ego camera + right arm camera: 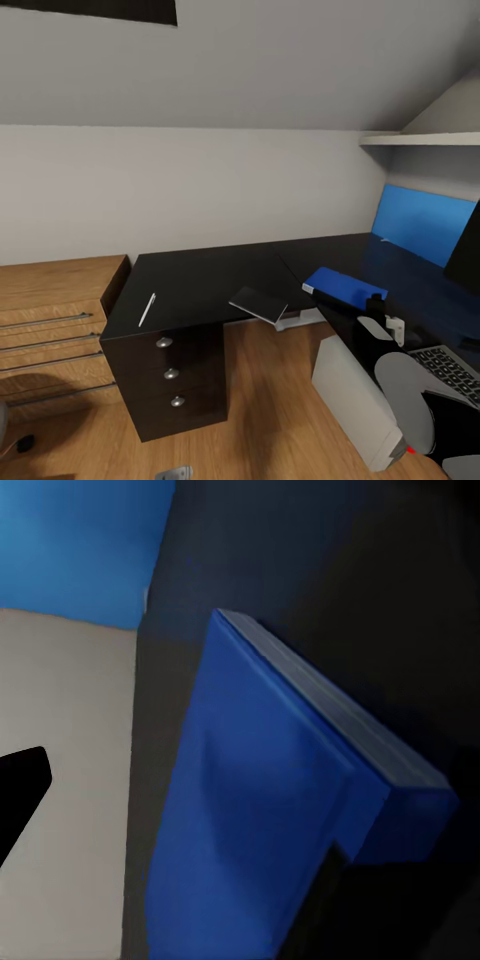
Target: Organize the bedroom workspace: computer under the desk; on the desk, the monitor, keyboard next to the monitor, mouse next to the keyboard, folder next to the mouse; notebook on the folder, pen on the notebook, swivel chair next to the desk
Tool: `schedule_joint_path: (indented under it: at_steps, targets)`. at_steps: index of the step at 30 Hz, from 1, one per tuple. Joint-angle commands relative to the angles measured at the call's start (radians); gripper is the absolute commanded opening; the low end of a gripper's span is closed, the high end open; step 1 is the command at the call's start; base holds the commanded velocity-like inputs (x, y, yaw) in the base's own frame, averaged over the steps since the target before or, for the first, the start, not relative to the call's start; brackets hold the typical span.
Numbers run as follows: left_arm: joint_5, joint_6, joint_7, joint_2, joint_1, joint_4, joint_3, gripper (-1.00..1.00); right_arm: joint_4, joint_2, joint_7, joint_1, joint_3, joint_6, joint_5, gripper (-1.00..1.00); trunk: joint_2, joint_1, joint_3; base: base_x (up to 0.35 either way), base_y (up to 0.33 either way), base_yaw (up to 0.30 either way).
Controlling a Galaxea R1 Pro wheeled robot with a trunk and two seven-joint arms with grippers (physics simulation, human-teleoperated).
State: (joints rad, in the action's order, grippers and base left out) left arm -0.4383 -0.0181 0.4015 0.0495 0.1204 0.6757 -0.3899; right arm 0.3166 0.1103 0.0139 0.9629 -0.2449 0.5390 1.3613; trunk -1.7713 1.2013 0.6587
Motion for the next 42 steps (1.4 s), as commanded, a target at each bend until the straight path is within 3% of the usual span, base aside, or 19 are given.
schedule_joint_path:
  at_steps: [1,30,42]
  targets:
    - [-0.01,-0.002,0.008,-0.001,0.001,0.001,-0.006,1.0,0.001,0.0,0.001,0.0,0.001,0.002,0.005,1.0,0.007,-0.004,-0.002,0.0,0.0,0.0]
    - [-0.01,-0.002,0.013,0.001,0.001,-0.001,-0.007,1.0,-0.002,-0.001,0.001,0.0,0.002,0.001,0.002,1.0,0.21,-0.115,-0.093,0.0,0.0,0.0]
    - [-0.007,0.003,0.011,0.009,0.001,-0.069,-0.014,1.0,0.0,-0.005,-0.006,0.0,0.006,-0.005,-0.003,1.0,0.294,-0.161,-0.131,0.0,0.0,0.0]
